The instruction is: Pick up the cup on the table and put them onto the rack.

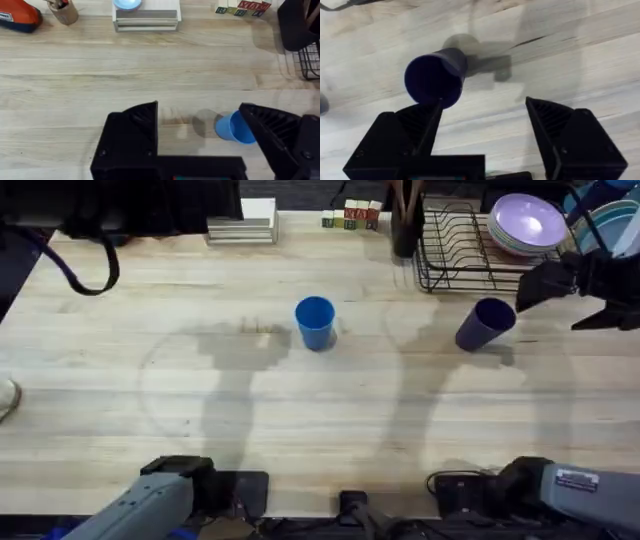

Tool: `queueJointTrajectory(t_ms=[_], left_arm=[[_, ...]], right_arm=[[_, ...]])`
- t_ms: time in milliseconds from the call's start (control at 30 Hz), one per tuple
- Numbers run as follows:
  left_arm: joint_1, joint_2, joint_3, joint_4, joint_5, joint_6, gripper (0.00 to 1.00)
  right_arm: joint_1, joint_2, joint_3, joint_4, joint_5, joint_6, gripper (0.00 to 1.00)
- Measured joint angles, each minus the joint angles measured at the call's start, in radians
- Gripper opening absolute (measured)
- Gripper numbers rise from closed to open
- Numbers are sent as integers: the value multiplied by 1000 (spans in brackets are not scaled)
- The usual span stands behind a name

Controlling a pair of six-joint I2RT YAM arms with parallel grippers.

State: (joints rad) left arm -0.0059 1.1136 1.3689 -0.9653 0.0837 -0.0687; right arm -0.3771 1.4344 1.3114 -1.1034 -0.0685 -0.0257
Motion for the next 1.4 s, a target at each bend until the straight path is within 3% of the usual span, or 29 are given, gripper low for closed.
queueJointTrajectory(t_ms=[767, 1067, 1167, 1233, 1400], left_arm=[[0, 0, 0, 0, 0, 0, 993], [0, 0, 0, 0, 0, 0, 993], [0, 0, 0, -1, 0, 0, 993], [0, 0, 0, -1, 0, 0, 995], [0, 0, 0, 0, 0, 0, 993]], right_arm=[[0, 185, 0, 42, 0, -5, 968], [1, 207, 0, 54, -2, -8, 469], [1, 207, 0, 54, -3, -10, 266], [1, 207, -1, 54, -5, -8, 65], [1, 206, -1, 57, -16, -8, 35]])
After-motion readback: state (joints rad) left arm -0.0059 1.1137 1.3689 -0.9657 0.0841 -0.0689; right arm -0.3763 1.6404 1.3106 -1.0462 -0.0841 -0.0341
